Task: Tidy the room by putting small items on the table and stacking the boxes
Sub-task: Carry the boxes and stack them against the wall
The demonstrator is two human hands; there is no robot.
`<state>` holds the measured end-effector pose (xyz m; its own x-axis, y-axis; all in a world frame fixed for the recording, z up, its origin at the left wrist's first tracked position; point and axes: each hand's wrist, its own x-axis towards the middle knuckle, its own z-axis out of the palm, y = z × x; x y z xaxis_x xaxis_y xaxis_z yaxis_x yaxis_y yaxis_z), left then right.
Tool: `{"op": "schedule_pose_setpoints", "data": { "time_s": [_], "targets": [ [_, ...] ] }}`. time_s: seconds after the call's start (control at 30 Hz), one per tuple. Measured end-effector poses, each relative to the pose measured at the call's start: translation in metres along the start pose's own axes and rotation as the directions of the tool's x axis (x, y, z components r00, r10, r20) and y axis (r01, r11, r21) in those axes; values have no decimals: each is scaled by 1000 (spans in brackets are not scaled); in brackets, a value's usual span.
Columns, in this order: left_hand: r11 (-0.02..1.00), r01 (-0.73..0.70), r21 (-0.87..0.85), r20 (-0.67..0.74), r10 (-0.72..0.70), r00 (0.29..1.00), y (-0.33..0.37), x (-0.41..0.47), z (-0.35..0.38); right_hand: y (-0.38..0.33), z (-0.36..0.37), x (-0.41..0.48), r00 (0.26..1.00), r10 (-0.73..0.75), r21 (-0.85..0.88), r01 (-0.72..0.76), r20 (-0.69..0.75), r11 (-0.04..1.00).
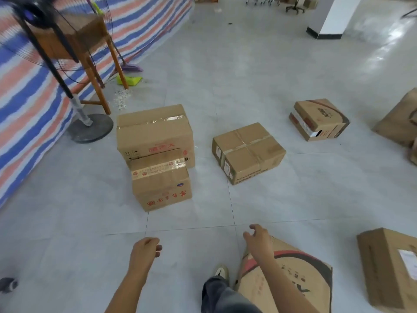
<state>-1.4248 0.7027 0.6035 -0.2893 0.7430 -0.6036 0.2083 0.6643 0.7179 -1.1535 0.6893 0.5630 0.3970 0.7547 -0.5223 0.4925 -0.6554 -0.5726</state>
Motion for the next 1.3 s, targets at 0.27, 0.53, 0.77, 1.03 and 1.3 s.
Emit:
{"op": "schedule_pose_setpoints", "data": {
  "time_s": [0.27, 0.53, 0.77, 1.03, 1.3],
  "targets": [
    [994, -75, 79, 141, 64, 988, 100, 54, 78, -70, -39, 87, 999, -33, 5, 33, -13, 999],
    [989, 86, 124, 149, -104, 983, 156, 147, 113, -74, -51, 152, 990, 144, -44, -144, -5, 989],
    [986, -40, 159, 286, -7, 958, 260, 241, 158, -138, -69, 235, 974, 210, -14, -212, -85, 977],
    [988, -2, 152, 310, -46, 950, 317, 321, 185, -188, -81, 282, 963, 242, -44, -248, -119, 968],
    [965, 8, 261, 374, -109, 921, 348, 339, 238, -171, -124, 331, 915, 371, 59, -367, -156, 928]
  ]
}}
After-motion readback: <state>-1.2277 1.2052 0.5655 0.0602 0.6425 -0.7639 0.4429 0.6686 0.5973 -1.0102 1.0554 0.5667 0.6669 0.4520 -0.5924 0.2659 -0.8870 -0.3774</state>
